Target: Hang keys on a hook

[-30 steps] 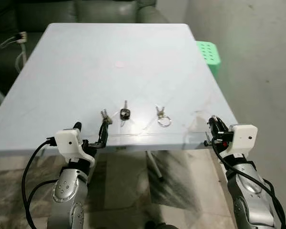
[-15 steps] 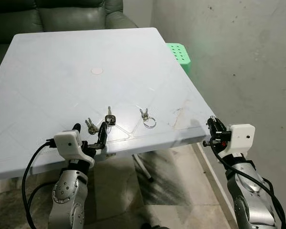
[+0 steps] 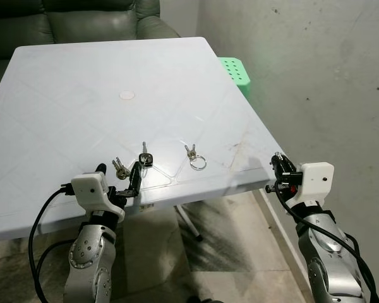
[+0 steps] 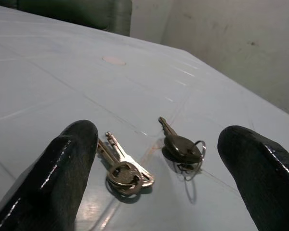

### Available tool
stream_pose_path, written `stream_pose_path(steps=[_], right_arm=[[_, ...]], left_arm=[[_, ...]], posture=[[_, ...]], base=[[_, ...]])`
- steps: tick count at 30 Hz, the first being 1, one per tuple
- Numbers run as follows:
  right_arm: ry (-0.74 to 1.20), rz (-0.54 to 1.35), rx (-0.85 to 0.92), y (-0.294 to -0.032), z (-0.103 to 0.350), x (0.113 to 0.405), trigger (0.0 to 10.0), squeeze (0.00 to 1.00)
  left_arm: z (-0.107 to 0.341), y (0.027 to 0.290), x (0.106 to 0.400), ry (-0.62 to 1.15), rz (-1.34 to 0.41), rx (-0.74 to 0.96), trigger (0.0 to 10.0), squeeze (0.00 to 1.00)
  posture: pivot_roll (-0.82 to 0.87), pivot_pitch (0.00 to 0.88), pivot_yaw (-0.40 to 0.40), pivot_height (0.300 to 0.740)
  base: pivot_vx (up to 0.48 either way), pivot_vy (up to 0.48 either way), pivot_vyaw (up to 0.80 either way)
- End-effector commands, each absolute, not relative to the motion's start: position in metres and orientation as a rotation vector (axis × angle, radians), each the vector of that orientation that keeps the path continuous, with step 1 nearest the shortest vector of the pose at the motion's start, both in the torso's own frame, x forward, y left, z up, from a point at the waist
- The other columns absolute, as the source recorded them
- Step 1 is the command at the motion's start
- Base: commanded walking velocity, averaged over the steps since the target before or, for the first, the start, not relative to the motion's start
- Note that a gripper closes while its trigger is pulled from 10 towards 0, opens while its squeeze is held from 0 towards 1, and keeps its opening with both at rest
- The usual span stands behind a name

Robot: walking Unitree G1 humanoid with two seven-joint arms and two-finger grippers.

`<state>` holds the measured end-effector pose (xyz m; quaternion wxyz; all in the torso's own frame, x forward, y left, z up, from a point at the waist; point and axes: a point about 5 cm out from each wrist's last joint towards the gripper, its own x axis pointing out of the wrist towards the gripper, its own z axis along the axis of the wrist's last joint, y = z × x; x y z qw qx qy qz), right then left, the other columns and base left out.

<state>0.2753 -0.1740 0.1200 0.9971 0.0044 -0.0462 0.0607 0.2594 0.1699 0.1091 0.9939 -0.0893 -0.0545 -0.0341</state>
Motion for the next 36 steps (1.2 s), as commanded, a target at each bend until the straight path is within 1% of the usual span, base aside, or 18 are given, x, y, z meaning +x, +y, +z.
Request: stream_pose_path(steps=[1,11,14,36], right_arm=[[-0.104,0.102,0.000,-0.1794,0.1243,0.2735,10.0,0.00],[-0.095,0.099,0.006,-0.1775,0.1230,0.2714,10.0,0.00],[-0.094,0.097,0.005,-0.1782,0.1232,0.2709,10.0,0.00],[-0.083,0.095,0.004,-0.1789,0.1225,0.2678,10.0,0.00]], left_arm=[[0.1049,0.1670,0.2592,-0.083,-0.068,-0.183,10.0,0.00],[0.1040,0.1672,0.2582,-0.069,-0.071,-0.185,10.0,0.00],[0.1053,0.1652,0.2581,-0.081,-0.072,-0.235,10.0,0.00],[0.1032,0.1648,0.2562,-0.055,-0.051,-0.229,10.0,0.00]], posture=[[-0.01,0.095,-0.065,0.740],[-0.01,0.117,-0.062,0.740],[-0.01,0.118,-0.061,0.740],[-0.01,0.128,-0.063,0.740]], base=[[0.000,-0.465,-0.78],[0.000,-0.472,-0.78],[0.000,0.000,-0.78],[0.000,0.000,-0.78]])
